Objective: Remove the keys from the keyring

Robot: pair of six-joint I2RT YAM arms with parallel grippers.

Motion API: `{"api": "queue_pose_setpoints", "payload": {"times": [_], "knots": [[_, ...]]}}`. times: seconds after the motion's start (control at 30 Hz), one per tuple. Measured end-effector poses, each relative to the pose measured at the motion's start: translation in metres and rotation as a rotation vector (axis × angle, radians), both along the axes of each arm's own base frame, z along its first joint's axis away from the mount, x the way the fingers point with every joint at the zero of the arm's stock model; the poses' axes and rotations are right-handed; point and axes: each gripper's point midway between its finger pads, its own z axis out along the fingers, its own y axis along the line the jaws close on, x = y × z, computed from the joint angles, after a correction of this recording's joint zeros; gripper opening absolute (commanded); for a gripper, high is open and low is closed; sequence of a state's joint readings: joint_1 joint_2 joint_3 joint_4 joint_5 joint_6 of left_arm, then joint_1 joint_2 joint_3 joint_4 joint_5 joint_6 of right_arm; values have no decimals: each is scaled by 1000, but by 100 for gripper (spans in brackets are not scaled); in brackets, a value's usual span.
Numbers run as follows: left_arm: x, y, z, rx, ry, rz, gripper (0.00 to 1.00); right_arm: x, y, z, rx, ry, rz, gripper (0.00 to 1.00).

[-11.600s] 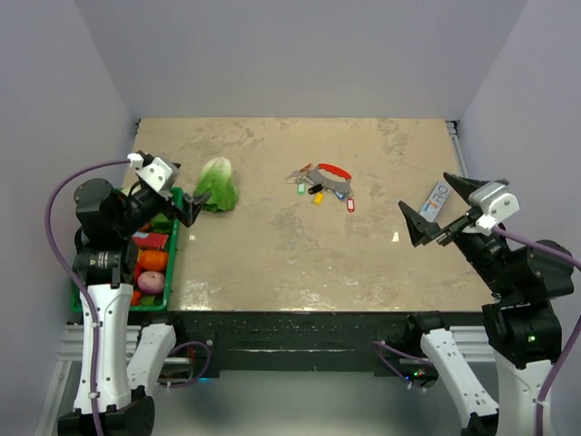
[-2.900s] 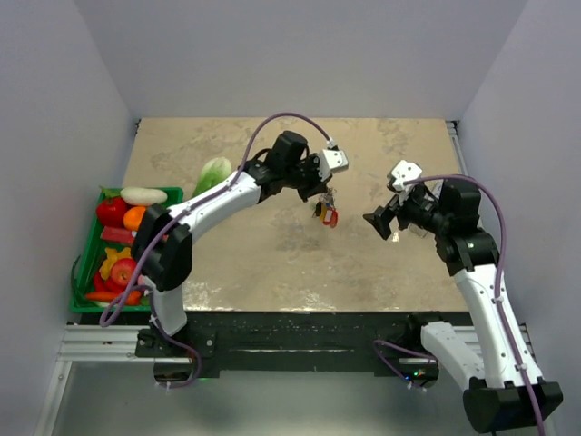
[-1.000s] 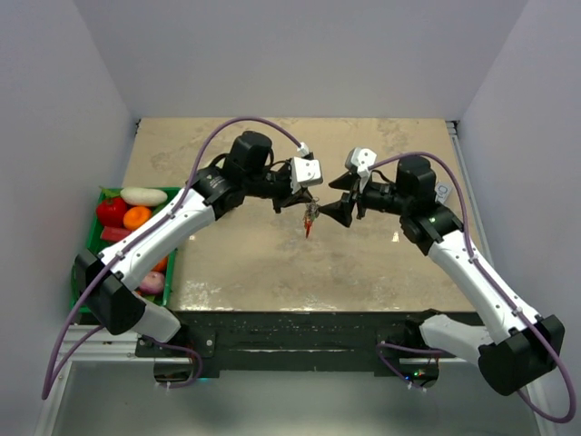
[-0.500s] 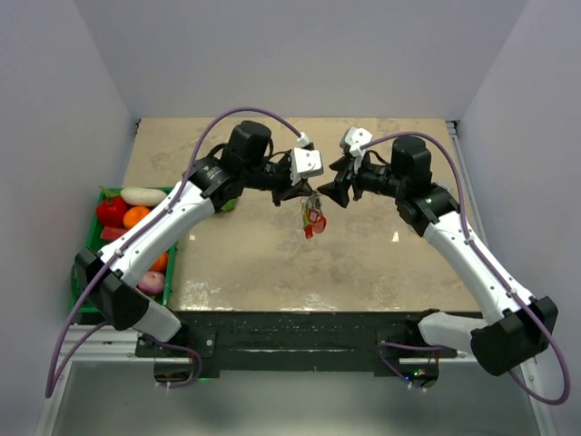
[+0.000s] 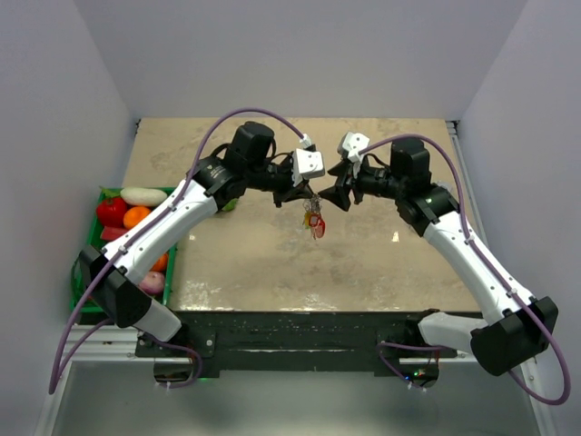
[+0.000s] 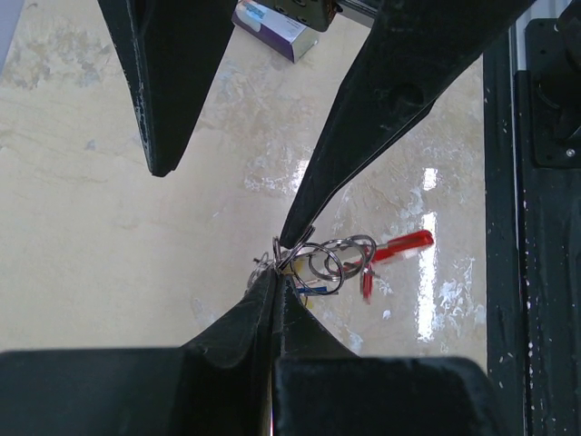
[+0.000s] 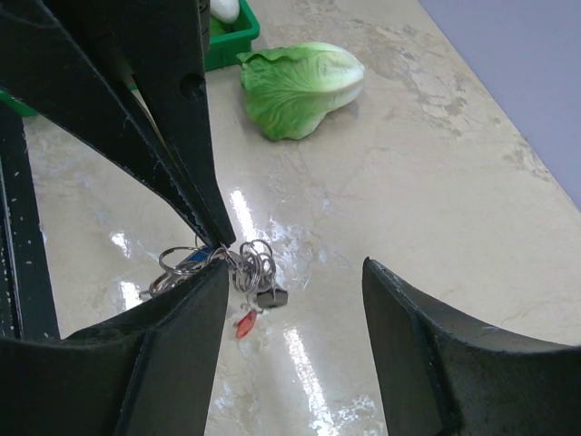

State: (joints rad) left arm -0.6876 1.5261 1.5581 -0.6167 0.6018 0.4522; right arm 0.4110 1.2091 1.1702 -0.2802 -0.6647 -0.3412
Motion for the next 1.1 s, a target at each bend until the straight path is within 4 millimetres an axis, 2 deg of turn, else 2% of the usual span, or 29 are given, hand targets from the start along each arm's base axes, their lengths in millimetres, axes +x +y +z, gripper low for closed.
{"api": "queue_pose_setpoints", "payload": {"times": [0.13,0.37,0.7,0.8,0.83,0.93,1.1], "knots": [[-1,0,0,-3,5,-3,0,-2,1,1,4,0,13,59],[-3,-2,1,-10,11,-13,0,-5,4,1,13,5,40,44],[-4,-1,1,-10,17,-16,0,-13,12,-9,11,37,114,37],[-5,-2,1,-13,19,-21,0,-15,13,-10,9,37,126,26],[-5,-2,2,-15,20,-21,0,-16,13,-9,10,36,134,15],[-4,-2,3,-18,19,-18,0,-19,14,-10,10,39,153,0],[-3,-1,4,-19,17,-11,1,-23,15,-9,12,37,166,0]]}}
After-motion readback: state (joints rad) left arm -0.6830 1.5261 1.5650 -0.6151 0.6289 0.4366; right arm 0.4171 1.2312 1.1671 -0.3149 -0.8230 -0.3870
